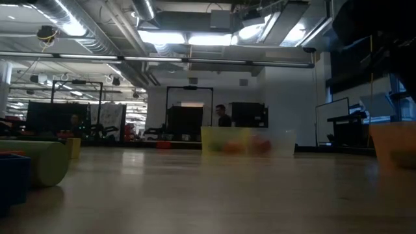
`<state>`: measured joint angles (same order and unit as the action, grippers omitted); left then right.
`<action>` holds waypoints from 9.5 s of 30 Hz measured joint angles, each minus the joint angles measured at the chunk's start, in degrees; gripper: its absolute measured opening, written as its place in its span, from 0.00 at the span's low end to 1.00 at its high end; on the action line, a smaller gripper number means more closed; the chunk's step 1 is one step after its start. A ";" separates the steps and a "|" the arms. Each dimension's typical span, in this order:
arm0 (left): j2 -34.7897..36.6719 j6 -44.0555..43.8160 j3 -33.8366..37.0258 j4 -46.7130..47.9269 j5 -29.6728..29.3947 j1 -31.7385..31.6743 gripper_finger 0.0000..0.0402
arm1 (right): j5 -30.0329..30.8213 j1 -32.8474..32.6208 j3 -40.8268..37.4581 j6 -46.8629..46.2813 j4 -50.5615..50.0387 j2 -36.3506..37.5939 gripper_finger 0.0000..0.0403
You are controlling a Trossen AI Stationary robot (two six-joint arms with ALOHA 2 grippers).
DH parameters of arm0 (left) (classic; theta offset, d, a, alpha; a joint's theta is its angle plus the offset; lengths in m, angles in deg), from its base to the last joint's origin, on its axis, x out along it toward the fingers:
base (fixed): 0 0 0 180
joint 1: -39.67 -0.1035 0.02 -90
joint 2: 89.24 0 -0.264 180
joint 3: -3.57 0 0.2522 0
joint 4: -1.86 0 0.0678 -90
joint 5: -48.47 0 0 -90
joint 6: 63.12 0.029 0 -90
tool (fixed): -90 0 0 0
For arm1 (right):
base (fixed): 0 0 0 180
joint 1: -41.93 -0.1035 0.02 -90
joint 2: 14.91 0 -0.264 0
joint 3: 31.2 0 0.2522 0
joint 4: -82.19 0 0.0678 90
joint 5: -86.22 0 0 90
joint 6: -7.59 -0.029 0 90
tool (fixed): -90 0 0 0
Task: Sort blocks by size
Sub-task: Put the green rectangular game piece into the orange bin, then put the red square game piece into the blue bin
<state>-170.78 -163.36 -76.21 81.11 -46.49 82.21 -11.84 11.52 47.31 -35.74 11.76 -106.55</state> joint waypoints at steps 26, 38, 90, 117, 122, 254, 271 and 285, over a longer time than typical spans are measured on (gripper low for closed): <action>0.00 62.51 0.00 -50.29 -30.30 -15.55 0.21 | 20.67 4.61 -0.02 34.57 48.55 0.00 0.53; -0.04 80.24 0.00 -61.71 -30.09 -15.01 0.21 | 16.27 9.56 -0.07 39.33 67.77 0.00 0.53; 0.04 81.61 0.02 -59.79 -23.09 -19.09 0.42 | 17.84 10.51 0.39 34.15 55.58 1.34 0.26; -0.07 81.15 0.00 -49.30 -22.63 -38.24 0.49 | 18.69 2.12 1.86 -4.72 -32.61 6.64 0.27; -0.07 81.15 0.00 -49.30 -22.65 -41.23 0.49 | 16.67 1.84 -4.62 -4.99 -33.25 6.54 0.27; 6.71 32.31 0.07 6.05 22.34 -25.85 0.21 | 11.52 1.92 -9.62 6.38 -14.97 6.67 0.54; 6.71 15.34 0.07 9.39 17.40 -12.91 0.25 | 11.51 1.92 -9.62 6.36 -14.95 6.67 0.54; 6.71 7.75 3.68 8.87 16.29 -12.12 0.25 | 11.52 1.92 -9.62 6.36 -14.95 6.67 0.54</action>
<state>-164.07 -155.61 -72.53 89.98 -30.21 70.09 -0.32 13.44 37.69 -29.38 -3.19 -99.88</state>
